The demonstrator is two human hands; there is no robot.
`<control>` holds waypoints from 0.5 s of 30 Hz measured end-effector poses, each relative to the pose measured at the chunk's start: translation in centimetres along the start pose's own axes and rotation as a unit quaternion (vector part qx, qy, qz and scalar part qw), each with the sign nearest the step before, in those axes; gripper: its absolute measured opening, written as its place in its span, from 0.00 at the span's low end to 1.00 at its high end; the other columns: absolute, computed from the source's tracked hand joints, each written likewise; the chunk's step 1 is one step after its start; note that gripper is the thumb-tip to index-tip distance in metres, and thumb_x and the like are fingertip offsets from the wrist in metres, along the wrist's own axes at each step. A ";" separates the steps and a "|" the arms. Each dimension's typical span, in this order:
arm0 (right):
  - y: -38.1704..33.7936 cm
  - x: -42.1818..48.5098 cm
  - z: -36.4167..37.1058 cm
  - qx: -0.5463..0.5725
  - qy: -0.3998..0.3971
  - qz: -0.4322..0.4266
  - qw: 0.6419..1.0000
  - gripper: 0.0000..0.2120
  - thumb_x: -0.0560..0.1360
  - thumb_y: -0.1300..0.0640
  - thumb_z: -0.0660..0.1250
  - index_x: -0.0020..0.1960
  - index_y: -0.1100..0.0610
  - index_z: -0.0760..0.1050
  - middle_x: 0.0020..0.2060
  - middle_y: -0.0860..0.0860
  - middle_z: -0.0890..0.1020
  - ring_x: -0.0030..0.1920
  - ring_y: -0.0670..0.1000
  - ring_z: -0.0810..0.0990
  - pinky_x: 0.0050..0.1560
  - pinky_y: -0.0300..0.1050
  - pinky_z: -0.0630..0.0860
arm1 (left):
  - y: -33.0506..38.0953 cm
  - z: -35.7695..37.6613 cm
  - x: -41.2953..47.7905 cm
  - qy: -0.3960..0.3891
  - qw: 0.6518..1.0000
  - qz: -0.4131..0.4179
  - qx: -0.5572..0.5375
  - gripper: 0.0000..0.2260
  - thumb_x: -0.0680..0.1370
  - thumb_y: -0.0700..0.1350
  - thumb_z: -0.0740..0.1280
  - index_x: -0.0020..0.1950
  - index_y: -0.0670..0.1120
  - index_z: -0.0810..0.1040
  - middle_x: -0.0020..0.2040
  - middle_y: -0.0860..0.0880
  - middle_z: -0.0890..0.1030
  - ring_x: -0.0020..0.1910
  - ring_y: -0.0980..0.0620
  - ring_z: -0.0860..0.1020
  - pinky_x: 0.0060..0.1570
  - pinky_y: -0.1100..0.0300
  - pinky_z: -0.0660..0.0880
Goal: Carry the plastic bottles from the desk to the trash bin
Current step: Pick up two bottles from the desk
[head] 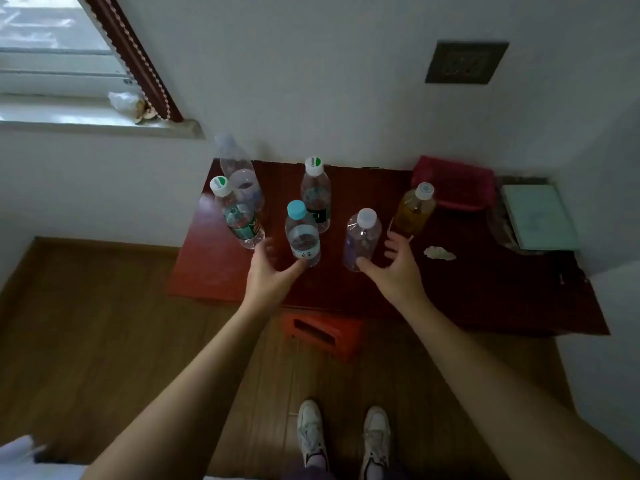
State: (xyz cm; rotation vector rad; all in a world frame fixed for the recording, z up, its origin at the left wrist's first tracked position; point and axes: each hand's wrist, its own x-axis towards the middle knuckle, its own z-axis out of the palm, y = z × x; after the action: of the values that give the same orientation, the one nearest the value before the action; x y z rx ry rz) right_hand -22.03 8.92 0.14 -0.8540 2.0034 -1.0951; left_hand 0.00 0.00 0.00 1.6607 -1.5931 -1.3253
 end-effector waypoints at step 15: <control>-0.9 0.1 0.8 -0.026 -0.020 -0.061 0.998 0.32 0.67 0.48 0.78 0.67 0.48 0.70 0.59 0.43 0.79 0.59 0.43 0.78 0.57 0.43 0.75 | 0.6 -1.5 1.8 0.026 0.997 0.058 -0.039 0.25 0.69 0.55 0.78 0.61 0.51 0.73 0.53 0.55 0.82 0.52 0.59 0.81 0.53 0.54 0.81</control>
State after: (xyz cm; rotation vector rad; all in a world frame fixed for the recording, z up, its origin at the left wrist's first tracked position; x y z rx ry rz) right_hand -21.24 8.13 0.57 -1.0278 1.9760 -1.0886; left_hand 0.77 -2.19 0.62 1.5202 -1.5620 -1.2588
